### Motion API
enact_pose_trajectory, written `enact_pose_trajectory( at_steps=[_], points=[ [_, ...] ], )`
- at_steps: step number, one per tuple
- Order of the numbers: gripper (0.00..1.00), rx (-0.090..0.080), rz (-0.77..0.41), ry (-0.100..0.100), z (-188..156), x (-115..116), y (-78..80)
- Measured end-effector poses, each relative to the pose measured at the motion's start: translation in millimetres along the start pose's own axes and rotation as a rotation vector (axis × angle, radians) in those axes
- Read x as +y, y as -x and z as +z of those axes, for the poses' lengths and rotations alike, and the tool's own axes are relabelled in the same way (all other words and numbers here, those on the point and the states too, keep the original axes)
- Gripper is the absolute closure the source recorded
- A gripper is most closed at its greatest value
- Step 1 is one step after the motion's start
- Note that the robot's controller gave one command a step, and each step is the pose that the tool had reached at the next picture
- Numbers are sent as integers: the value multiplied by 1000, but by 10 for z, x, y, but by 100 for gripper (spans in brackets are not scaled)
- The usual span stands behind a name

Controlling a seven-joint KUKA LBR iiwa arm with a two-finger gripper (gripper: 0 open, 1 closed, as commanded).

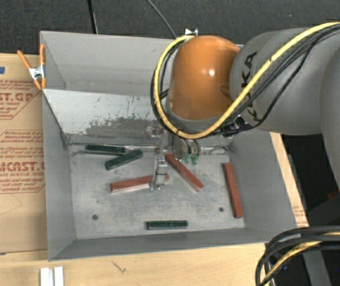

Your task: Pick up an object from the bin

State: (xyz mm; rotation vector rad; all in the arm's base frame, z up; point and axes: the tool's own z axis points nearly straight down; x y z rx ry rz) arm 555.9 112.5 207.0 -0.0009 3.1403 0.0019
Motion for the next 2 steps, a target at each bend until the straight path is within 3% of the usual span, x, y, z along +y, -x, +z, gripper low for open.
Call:
enact_pose_trajectory(
  at_steps=[1,2],
  points=[
    [0,0,0,0,0,-2,1],
    [0,-2,31,0,455,-6,31]
  ],
)
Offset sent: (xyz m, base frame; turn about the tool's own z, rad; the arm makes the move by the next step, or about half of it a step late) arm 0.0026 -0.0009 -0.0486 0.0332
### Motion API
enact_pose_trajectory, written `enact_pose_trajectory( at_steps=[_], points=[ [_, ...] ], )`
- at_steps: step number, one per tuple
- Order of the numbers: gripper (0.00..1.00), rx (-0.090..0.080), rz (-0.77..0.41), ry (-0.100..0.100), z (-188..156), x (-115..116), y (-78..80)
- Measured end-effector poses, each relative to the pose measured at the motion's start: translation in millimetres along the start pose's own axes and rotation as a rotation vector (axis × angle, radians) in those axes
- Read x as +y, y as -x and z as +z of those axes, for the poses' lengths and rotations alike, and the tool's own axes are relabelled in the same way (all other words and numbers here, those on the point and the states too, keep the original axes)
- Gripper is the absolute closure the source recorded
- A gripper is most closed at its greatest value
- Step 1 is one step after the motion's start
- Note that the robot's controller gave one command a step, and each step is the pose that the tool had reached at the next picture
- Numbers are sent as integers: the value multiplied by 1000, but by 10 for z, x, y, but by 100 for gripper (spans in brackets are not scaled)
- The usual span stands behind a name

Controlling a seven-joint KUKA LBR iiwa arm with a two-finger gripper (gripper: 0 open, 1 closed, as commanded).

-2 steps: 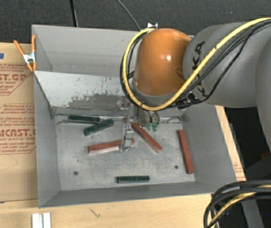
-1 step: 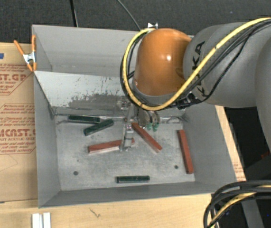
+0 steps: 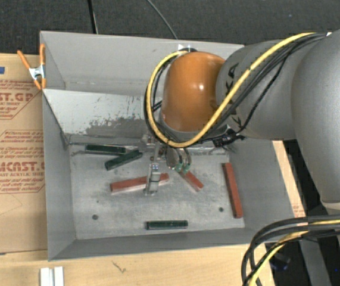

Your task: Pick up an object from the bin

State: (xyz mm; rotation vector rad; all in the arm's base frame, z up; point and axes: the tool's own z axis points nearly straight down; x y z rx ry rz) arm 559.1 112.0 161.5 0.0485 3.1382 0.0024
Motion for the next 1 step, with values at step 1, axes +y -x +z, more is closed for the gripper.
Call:
enact_pose_trajectory(
  at_steps=[1],
  points=[
    [0,3,-60,-1,163,50,39]
  ],
)
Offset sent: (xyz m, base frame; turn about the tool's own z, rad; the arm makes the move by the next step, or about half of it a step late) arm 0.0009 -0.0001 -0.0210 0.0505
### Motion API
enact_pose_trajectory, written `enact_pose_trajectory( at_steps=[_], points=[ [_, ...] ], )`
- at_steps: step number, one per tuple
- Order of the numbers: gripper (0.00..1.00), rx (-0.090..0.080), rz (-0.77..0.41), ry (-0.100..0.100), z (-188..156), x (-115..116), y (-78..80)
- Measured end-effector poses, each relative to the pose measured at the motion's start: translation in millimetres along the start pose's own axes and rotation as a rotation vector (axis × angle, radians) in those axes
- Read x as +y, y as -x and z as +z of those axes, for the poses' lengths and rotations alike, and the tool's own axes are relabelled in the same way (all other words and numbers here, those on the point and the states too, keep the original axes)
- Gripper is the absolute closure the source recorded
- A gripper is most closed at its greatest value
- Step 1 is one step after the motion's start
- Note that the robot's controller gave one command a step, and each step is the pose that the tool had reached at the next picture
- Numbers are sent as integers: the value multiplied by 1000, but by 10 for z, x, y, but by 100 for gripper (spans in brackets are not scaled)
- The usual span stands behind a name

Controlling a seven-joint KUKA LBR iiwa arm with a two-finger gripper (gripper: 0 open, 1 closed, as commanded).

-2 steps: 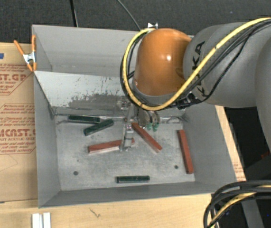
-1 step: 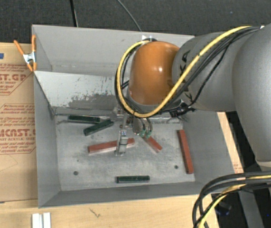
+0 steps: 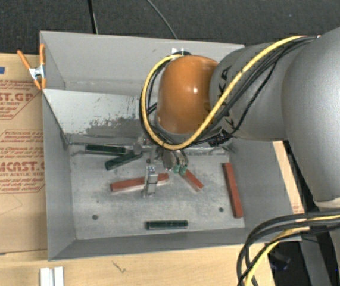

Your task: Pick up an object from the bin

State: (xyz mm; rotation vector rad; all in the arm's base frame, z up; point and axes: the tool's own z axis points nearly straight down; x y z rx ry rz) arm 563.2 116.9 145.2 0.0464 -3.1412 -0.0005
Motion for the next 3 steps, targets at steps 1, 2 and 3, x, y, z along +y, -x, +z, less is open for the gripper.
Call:
enact_pose_trajectory(
  at_steps=[1,2,3],
  points=[
    [0,-1,85,1,34,-36,-22],
    [0,-3,63,0,763,-1,-72],
    [100,-1,82,1,747,-62,-125]
  ],
)
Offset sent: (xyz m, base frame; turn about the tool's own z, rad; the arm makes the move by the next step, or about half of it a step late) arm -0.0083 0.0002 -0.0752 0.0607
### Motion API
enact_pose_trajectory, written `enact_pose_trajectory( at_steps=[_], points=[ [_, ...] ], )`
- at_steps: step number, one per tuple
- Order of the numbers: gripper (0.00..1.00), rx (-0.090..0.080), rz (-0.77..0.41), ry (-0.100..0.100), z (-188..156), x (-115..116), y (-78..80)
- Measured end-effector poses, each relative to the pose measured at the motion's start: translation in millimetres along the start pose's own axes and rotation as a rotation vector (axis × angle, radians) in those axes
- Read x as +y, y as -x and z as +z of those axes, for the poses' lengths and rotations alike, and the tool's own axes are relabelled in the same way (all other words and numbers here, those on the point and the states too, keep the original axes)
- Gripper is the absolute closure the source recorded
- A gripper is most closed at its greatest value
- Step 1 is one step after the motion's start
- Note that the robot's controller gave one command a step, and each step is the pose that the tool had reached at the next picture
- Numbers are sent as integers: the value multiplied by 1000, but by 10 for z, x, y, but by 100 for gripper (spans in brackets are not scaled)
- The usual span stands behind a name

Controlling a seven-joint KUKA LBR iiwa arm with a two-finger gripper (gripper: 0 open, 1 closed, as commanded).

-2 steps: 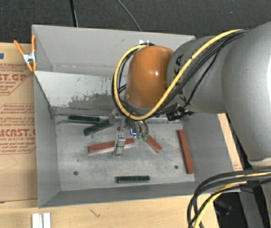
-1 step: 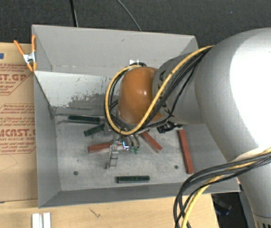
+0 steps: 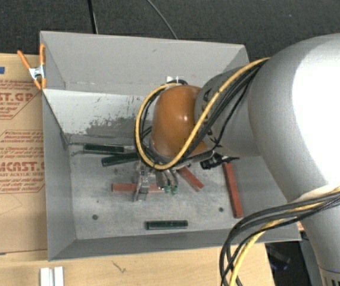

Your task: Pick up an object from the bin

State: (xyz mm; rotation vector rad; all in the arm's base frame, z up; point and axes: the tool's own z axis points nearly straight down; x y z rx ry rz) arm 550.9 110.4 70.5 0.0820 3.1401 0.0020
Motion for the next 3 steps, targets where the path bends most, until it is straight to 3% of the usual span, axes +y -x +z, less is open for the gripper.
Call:
enact_pose_trajectory(
  at_steps=[3],
  points=[
    [100,4,0,-1,-46,-1,-12]
  ],
)
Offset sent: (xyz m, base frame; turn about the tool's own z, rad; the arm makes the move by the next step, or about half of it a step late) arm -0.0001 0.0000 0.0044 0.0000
